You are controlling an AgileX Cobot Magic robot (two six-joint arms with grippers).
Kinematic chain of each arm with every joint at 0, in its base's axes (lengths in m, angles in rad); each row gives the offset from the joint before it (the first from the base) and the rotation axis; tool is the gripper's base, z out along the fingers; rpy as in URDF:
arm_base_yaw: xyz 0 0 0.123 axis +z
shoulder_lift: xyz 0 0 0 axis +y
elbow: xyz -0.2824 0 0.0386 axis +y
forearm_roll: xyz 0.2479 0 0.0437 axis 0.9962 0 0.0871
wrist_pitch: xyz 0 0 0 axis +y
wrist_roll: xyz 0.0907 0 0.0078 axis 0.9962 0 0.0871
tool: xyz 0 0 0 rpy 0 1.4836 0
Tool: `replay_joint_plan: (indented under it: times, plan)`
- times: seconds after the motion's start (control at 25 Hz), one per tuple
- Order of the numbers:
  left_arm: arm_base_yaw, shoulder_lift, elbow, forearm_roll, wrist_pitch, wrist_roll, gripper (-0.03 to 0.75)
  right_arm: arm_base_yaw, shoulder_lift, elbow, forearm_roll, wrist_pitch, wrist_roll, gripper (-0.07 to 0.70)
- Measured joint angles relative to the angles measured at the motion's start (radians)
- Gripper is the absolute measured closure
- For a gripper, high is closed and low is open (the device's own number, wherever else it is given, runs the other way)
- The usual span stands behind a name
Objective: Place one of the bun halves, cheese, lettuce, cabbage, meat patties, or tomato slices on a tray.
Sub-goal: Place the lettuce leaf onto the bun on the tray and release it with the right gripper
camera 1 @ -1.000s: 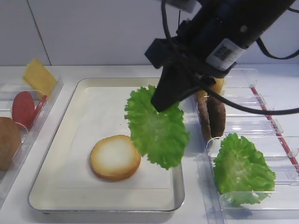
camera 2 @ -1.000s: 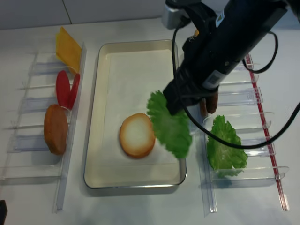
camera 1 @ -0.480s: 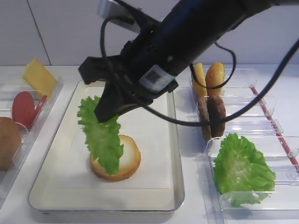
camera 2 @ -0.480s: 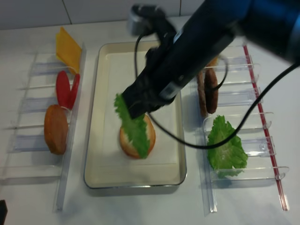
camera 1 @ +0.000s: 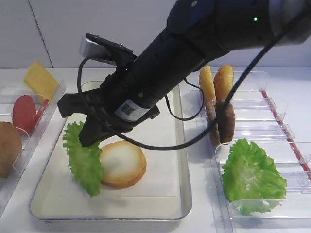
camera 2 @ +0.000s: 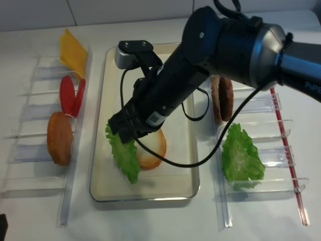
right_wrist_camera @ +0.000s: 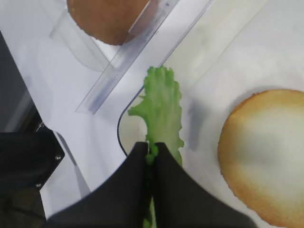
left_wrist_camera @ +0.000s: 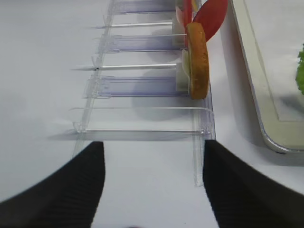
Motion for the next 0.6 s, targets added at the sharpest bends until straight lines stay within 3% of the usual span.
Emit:
replay_joint_plan:
  times: [0.2, 0.6]
  plan:
    - [0.000, 0.000, 0.000, 0.000, 0.000, 0.002, 0.278, 0.000, 0.021, -0.001, -0.048, -0.041, 0.015, 0.582]
    - [0.000, 0.000, 0.000, 0.000, 0.000, 0.002, 0.278, 0.000, 0.057, -0.001, -0.218, -0.045, 0.114, 0.582]
